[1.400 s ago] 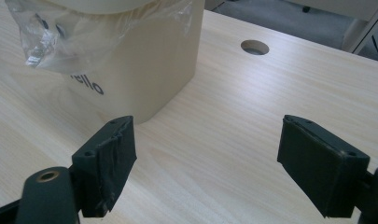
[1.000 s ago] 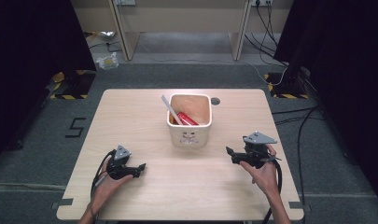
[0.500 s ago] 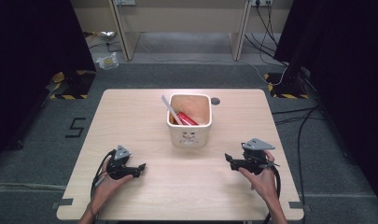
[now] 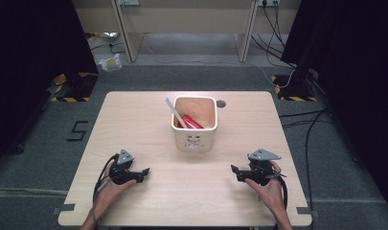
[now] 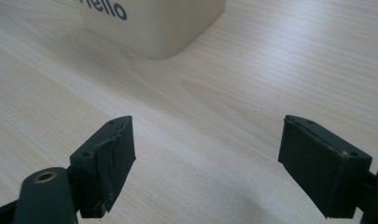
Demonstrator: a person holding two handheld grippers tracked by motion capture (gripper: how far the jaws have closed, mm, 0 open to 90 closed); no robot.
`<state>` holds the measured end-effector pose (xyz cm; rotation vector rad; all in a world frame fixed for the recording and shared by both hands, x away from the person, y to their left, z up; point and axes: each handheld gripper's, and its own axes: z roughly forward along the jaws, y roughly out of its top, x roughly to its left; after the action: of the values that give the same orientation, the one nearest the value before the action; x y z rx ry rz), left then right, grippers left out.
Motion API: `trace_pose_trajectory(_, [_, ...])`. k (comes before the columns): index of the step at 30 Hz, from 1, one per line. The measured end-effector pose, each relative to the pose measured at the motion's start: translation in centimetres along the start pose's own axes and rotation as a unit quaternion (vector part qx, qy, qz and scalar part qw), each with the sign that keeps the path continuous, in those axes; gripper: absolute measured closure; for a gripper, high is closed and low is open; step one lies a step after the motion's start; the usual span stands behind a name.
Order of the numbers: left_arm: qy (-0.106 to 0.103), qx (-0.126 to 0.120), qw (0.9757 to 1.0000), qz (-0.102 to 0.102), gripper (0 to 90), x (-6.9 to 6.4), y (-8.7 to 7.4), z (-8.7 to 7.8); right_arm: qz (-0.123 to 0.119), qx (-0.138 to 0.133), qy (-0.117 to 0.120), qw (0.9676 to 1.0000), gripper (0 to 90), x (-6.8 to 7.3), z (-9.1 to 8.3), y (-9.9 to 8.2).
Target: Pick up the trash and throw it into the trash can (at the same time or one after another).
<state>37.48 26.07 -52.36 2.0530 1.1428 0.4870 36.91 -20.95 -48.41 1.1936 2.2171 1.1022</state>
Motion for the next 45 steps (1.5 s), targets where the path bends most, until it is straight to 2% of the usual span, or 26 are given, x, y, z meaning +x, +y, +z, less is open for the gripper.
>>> trace_pose_trajectory(37, [0.0,0.0,1.0,0.0,14.9,0.0,0.0,0.0,0.009,0.022,0.0,0.9997,18.0,0.3,-0.3,-2.7])
trace_pose_trajectory(40, [0.0,0.0,1.0,0.0,14.9,0.0,0.0,0.0,0.007,0.03,-0.009,0.9995,17.6,0.4,-0.2,-2.9])
trace_pose_trajectory(45, [0.0,0.0,1.0,0.0,14.9,0.0,0.0,0.0,0.009,0.036,-0.009,0.9993,17.6,0.5,-0.1,-3.2])
